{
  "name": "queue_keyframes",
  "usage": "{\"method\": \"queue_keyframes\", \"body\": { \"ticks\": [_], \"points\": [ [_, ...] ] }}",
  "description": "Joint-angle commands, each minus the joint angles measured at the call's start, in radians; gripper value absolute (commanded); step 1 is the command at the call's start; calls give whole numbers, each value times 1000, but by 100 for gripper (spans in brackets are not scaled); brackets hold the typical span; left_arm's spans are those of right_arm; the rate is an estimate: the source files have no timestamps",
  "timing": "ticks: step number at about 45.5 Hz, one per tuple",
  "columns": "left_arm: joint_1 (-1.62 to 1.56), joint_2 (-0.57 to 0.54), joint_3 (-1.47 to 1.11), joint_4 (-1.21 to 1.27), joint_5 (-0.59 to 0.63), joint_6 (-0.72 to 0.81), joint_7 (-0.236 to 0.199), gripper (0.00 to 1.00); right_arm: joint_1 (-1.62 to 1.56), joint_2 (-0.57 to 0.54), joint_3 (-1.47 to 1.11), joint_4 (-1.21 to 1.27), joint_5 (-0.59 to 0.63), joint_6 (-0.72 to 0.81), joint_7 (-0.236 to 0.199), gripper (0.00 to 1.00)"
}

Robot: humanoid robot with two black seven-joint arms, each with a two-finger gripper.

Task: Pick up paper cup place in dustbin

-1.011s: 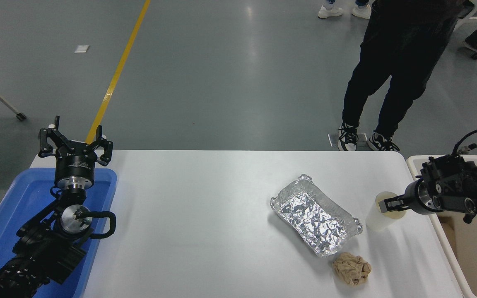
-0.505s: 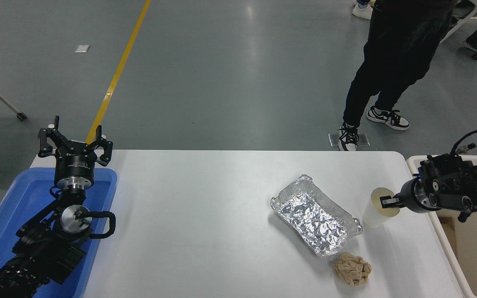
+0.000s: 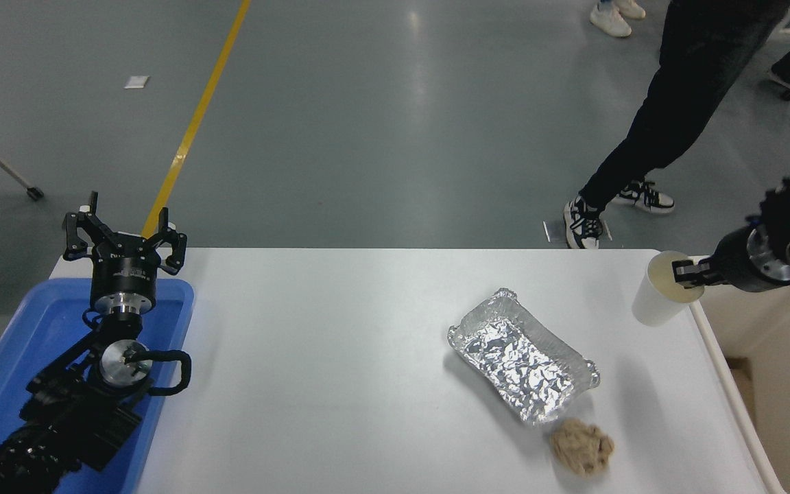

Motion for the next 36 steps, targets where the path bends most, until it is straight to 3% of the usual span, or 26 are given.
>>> {"method": "queue_keyframes", "body": {
  "ticks": [1,23,29,36],
  "points": [
    [0,3,0,0,0,0,0,99,435,-18,-118,139,115,231,3,0],
    [2,3,0,0,0,0,0,99,501,-18,-229,127,99,235,-9,0],
    [0,3,0,0,0,1,0,99,448,-92,-302,46,72,183,-9,0],
    [0,3,0,0,0,1,-2,99,306,-230,-310,-110,-60,108,-8,0]
  ]
}}
